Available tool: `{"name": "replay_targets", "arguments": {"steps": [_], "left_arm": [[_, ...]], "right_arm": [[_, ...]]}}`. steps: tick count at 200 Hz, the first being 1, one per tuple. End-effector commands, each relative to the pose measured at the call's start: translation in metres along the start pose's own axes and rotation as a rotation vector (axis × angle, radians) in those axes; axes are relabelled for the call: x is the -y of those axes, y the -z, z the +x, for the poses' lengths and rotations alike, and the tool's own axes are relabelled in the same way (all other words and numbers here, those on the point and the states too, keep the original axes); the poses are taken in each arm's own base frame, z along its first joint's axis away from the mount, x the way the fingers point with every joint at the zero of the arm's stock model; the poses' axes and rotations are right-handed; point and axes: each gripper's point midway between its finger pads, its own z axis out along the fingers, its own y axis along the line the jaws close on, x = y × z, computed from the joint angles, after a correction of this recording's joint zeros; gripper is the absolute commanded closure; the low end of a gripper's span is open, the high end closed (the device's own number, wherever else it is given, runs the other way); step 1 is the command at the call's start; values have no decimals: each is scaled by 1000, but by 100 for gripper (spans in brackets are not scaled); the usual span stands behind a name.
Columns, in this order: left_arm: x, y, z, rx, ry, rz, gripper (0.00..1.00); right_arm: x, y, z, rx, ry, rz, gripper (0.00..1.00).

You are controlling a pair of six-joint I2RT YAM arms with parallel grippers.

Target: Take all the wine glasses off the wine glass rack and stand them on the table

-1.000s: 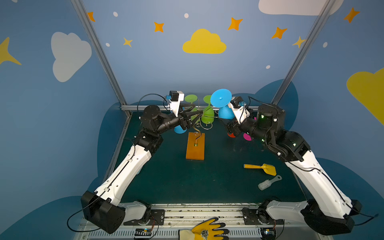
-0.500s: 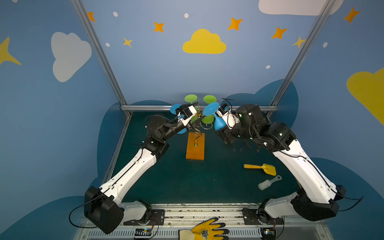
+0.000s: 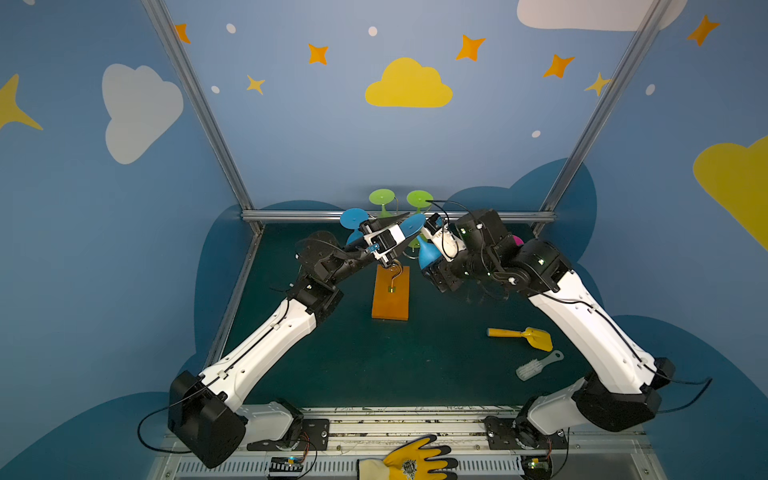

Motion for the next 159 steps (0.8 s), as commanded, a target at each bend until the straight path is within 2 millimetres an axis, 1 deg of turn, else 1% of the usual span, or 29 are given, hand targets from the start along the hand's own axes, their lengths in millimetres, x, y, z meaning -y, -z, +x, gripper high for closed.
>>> {"name": "replay_targets", "arguments": {"steps": [1, 21, 36, 45, 61, 95, 109, 112, 121, 143, 159], "left_arm": [[-5, 2, -6, -1, -13, -17, 73], [-6, 4, -7, -1, -7, -27, 91], [-8, 5, -8, -1, -6, -37, 96], [-9, 5, -8, -4, -3, -44, 97], [-13, 8, -7, -16, 10, -72, 97], [-23, 15, -5, -32, 89, -148, 97], [-27, 17, -2, -41, 144, -175, 97], [-32, 18, 1, -50, 163, -206, 97], [-37, 19, 3, -55, 217, -239, 97], [-46, 25, 12, -72, 348, -318, 97], [-49, 29, 22, -91, 416, -362, 97]], "right_arm": [[-4, 14, -11, 52, -14, -23, 47], [-5, 16, -14, 64, -17, -33, 47], [-7, 16, -15, 70, -19, -41, 45], [-7, 17, -15, 77, -23, -46, 44], [-8, 19, -17, 88, -31, -49, 39], [-10, 30, -22, 158, -51, -71, 21], [-10, 39, -26, 206, -65, -92, 18], [-10, 41, -27, 218, -66, -98, 17], [-9, 46, -30, 257, -84, -115, 15], [-6, 64, -39, 371, -143, -185, 13], [-3, 78, -43, 448, -177, -233, 13]]}}
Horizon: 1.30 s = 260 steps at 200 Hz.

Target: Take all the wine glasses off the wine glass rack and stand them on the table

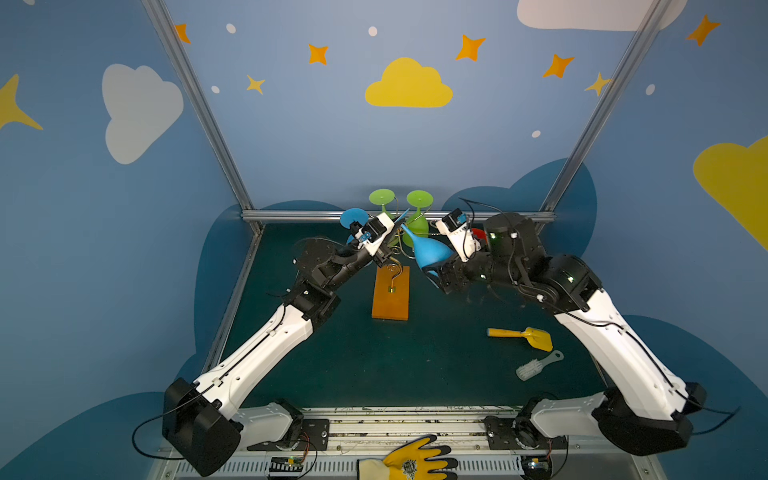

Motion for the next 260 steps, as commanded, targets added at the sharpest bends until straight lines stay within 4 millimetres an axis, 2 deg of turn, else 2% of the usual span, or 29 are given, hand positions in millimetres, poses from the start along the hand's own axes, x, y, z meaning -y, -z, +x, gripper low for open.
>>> {"name": "replay_targets", "arguments": {"steps": [1, 42, 66, 89, 139, 219, 229, 260], "left_arm": [[-24, 8, -5, 13, 162, -132, 97], [-42, 16, 10, -32, 318, -204, 97], [-53, 19, 14, -24, 413, -198, 97], [-54, 21, 12, -14, 455, -178, 97], [-50, 21, 11, -8, 493, -139, 97], [-47, 17, 12, -7, 525, -110, 97], [-46, 17, 12, -7, 530, -107, 97], [-46, 16, 10, -5, 530, -102, 97]], "right_arm": [[-10, 24, -31, 182, -58, -111, 13], [-14, 57, -38, 350, -57, -193, 12], [-9, 69, -33, 390, -64, -180, 13], [3, 73, -30, 408, -102, -143, 15], [30, 57, -34, 417, -190, -112, 24], [34, 16, -63, 424, -247, -214, 28], [37, 8, -62, 412, -259, -215, 33], [37, -3, -64, 400, -277, -236, 60]]}}
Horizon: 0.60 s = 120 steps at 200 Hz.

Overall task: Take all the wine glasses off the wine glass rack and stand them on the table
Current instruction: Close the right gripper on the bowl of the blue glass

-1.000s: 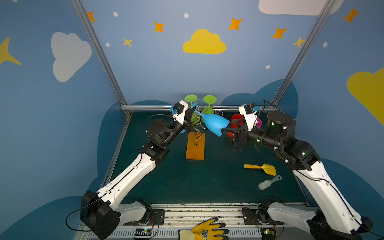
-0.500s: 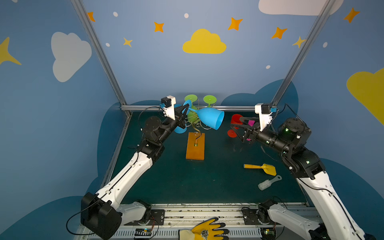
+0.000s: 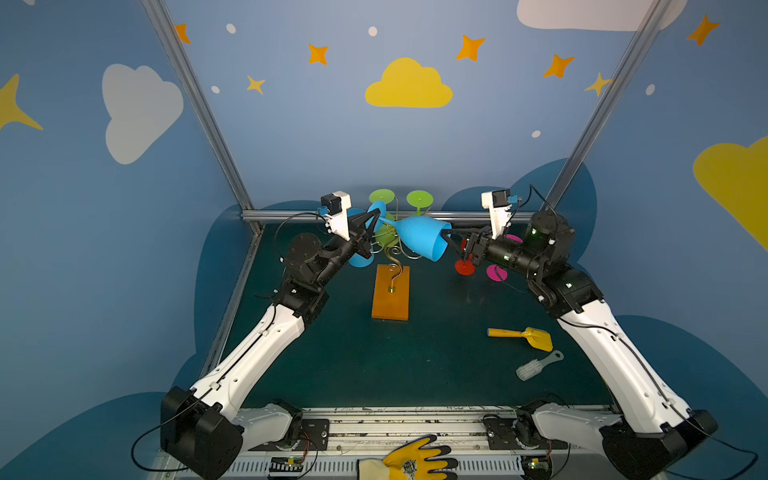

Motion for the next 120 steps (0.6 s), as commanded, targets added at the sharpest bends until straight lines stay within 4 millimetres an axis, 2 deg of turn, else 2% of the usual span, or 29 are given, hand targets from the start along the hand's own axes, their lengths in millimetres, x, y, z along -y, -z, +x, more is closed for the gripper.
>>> {"name": "replay_targets", "arguments": {"steps": [1, 26, 48, 54, 85, 105, 115, 120], "left_arm": [[8, 0, -11, 30, 6, 37, 97], [6, -1, -10, 28, 6, 33, 97], [6, -1, -9, 24, 7, 33, 97], [5, -1, -9, 25, 5, 32, 97], [2, 1, -11, 26, -20, 8, 96], [-5, 7, -16, 28, -53, -41, 82], [-7, 10, -19, 34, -64, -58, 65], [-9, 12, -20, 37, -67, -67, 49]], "right_arm": [[-15, -1, -20, 50, 7, -52, 61], [-18, -3, -20, 41, 0, -67, 83], [-20, -2, -18, 34, -9, -77, 97], [-21, -1, -19, 35, -9, -78, 100], [-21, 8, -22, 45, -15, -47, 100], [-18, 27, -33, 73, 18, 33, 100], [-15, 38, -39, 90, 32, 75, 100], [-14, 43, -41, 97, 37, 96, 100]]}}
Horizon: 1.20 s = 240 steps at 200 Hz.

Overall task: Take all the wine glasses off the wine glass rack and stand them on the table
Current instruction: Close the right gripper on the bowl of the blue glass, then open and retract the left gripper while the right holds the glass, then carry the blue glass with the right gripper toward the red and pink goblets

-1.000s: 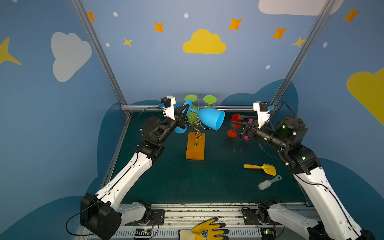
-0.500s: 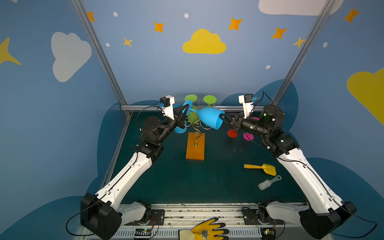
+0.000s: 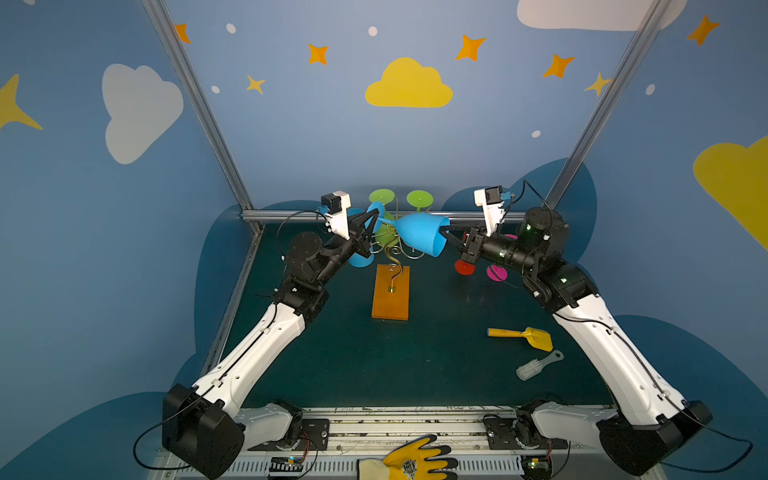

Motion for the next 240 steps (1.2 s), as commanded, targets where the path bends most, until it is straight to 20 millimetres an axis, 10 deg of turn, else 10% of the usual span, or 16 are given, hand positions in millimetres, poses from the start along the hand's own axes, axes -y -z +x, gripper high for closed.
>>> {"name": "replay_targets", "arguments": {"steps": [1, 48, 107, 181, 240], "left_arm": [[-2, 13, -26, 60, -47, -39, 47], [-34, 37, -40, 66, -111, -209, 25], [-87, 113, -43, 79, -224, -486, 10], [-149, 169, 16, 22, -156, -701, 2], [-162, 182, 21, 35, -82, -739, 3]], "right_arm": [[-7, 40, -35, 106, 59, 97, 100], [15, 101, -37, 127, 111, 357, 100], [43, 169, 14, -45, 139, 666, 100], [118, 181, 114, -452, 9, 904, 100], [188, 192, 136, -576, -121, 1068, 100]]}}
